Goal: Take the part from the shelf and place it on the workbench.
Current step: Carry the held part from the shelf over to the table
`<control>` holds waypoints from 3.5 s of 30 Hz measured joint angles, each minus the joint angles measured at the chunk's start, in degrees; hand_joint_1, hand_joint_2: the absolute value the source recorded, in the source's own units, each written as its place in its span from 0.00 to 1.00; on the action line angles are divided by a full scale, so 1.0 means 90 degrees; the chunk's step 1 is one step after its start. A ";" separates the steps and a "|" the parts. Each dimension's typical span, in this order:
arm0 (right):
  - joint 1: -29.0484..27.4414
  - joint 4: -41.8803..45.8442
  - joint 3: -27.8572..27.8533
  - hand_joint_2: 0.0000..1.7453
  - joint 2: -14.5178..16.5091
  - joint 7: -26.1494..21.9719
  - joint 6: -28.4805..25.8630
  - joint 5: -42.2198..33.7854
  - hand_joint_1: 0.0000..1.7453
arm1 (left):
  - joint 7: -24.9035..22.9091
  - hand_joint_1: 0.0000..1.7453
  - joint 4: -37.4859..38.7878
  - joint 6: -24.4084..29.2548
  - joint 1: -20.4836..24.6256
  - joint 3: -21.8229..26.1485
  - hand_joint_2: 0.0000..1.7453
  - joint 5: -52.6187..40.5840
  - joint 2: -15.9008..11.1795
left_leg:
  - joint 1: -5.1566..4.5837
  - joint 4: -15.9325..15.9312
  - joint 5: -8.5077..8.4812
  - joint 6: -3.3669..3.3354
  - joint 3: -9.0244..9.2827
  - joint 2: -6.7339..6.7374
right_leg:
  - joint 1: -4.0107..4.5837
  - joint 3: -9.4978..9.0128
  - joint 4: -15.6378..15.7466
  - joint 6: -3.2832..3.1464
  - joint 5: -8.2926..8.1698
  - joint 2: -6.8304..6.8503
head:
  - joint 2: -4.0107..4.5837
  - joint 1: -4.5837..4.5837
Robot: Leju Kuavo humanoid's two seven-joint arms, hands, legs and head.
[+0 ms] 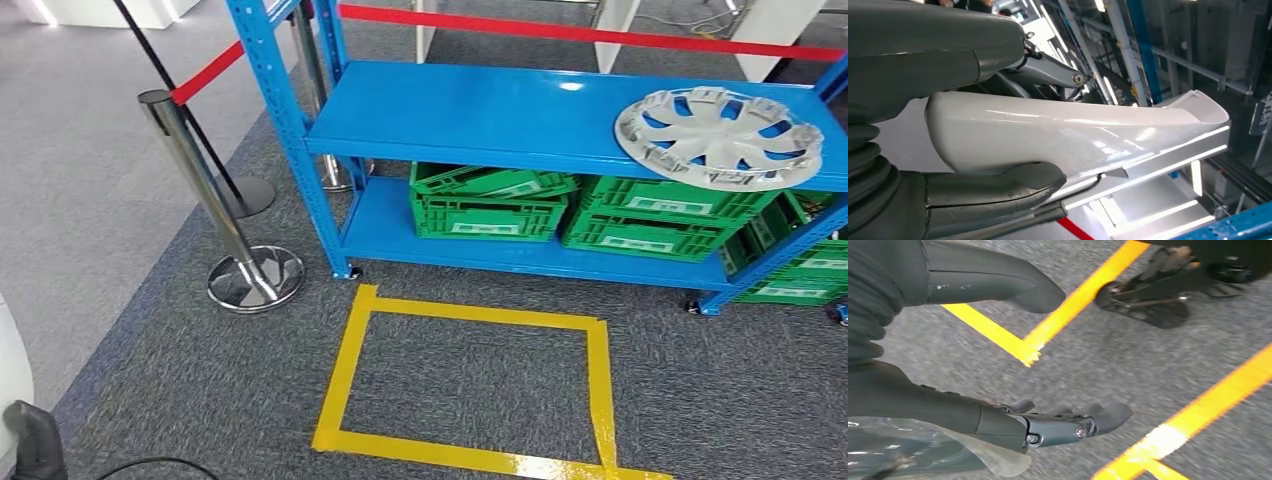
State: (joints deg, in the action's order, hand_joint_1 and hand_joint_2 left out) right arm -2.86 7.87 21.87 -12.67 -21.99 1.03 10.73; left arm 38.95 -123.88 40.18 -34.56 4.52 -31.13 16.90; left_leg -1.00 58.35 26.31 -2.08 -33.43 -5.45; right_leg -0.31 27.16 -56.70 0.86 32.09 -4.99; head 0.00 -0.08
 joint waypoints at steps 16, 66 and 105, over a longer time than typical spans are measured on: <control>-0.0009 -0.0010 0.0065 1.00 -0.0006 -0.0056 -0.0020 0.0072 0.00 | 0.0000 1.00 -0.0067 -0.0002 0.0017 -0.0011 1.00 -0.0193 -0.0015 | 0.0037 -0.0207 0.0422 0.0170 0.0685 0.1074 | 0.0003 0.0260 0.0008 0.0040 -0.0342 0.1417 | 0.0000 -0.0083; -0.0022 -0.0018 0.0109 1.00 -0.0021 -0.0125 -0.0045 0.0066 0.00 | 0.0000 1.00 -0.0144 -0.0004 0.0008 -0.0141 1.00 -0.0409 -0.0064 | -0.0025 0.0309 0.0161 0.0145 -0.0212 0.0234 | -0.0078 -0.0297 0.0287 0.0001 -0.0008 0.0432 | 0.0000 -0.0124; -0.0024 -0.0027 0.0204 1.00 -0.0040 -0.0172 -0.0052 0.0233 0.00 | 0.0000 1.00 -0.0389 -0.0001 0.0000 -0.0112 1.00 -0.0423 -0.0015 | 0.0144 0.0382 0.0248 0.0284 0.0046 0.0924 | -0.0089 0.0126 -0.0006 0.0105 -0.0136 0.1143 | 0.0000 -0.0122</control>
State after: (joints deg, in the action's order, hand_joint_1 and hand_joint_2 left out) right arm -3.08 7.63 23.71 -13.03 -23.54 0.56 12.83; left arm 38.95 -127.38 40.17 -34.56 3.51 -34.94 16.76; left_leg 0.30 61.78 28.54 0.48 -33.02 2.86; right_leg -1.11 28.30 -56.76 1.81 30.87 5.29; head 0.00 -1.18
